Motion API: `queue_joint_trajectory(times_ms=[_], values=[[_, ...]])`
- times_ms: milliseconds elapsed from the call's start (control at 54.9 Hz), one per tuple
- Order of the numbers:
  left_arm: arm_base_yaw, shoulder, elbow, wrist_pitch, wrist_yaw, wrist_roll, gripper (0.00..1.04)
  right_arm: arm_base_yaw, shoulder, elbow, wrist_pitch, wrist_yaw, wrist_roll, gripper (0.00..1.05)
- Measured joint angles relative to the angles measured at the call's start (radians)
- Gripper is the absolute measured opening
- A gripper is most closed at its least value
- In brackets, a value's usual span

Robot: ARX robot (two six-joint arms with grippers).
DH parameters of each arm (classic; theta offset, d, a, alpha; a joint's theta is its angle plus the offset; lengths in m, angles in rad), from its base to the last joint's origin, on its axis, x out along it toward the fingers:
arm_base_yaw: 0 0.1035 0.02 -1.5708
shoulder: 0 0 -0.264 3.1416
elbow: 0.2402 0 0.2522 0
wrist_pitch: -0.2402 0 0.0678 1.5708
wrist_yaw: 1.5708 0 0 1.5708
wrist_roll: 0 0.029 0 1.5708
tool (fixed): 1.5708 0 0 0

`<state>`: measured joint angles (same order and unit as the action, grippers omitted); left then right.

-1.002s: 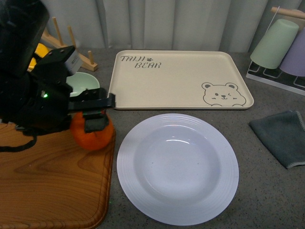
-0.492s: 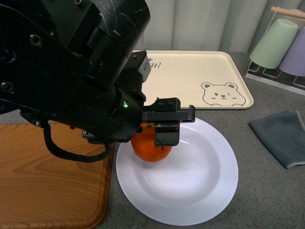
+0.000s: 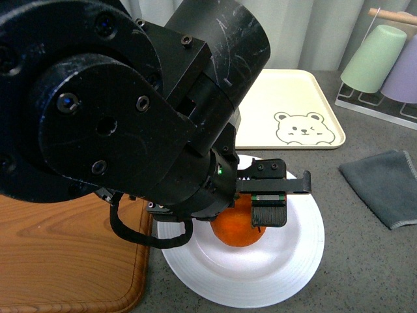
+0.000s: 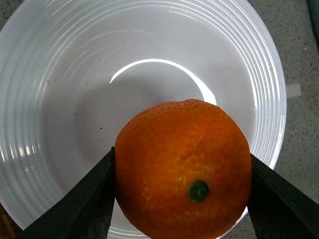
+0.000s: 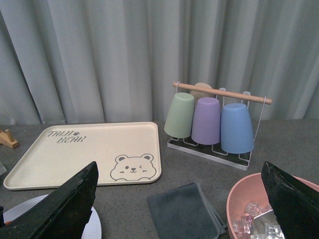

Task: Place orange and plate with both arms

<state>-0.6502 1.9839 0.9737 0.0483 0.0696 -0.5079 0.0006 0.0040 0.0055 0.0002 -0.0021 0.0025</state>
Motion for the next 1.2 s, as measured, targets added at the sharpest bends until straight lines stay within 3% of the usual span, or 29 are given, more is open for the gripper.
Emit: queue_joint_trajectory(times_ms=[237,565,947,1002,1020,1038,1129,1202], values=[[0.0,0.0,0.0,-0.001,-0.006,-0.006,1.0,0.0,0.0,0.0,0.0,0.0,0.0,0.96],[0.05,-0.082,-0.026,0.006,-0.039,-0.027,0.98,0.0,0.0,0.0,0.0,0.0,0.0,0.96],[0.224,-0.379,-0.236,0.11,-0.262,0.067,0.98,0.0,0.0,0.0,0.0,0.0,0.0,0.96],[0.24,-0.388,-0.31,0.294,-0.356,0.138,0.93,0.0,0.0,0.0,0.0,0.0,0.0,0.96],[0.252,-0.385,-0.371,0.476,-0.408,0.211,0.87,0.0,0.0,0.0,0.0,0.0,0.0,0.96],[0.256,-0.383,-0.392,0.531,-0.417,0.221,0.85,0.0,0.0,0.0,0.0,0.0,0.0,0.96],[0.301,-0.397,-0.568,0.926,-0.403,0.377,0.69,0.0,0.0,0.0,0.0,0.0,0.0,0.96],[0.336,-0.459,-0.643,1.086,-0.375,0.434,0.57,0.0,0.0,0.0,0.0,0.0,0.0,0.96]])
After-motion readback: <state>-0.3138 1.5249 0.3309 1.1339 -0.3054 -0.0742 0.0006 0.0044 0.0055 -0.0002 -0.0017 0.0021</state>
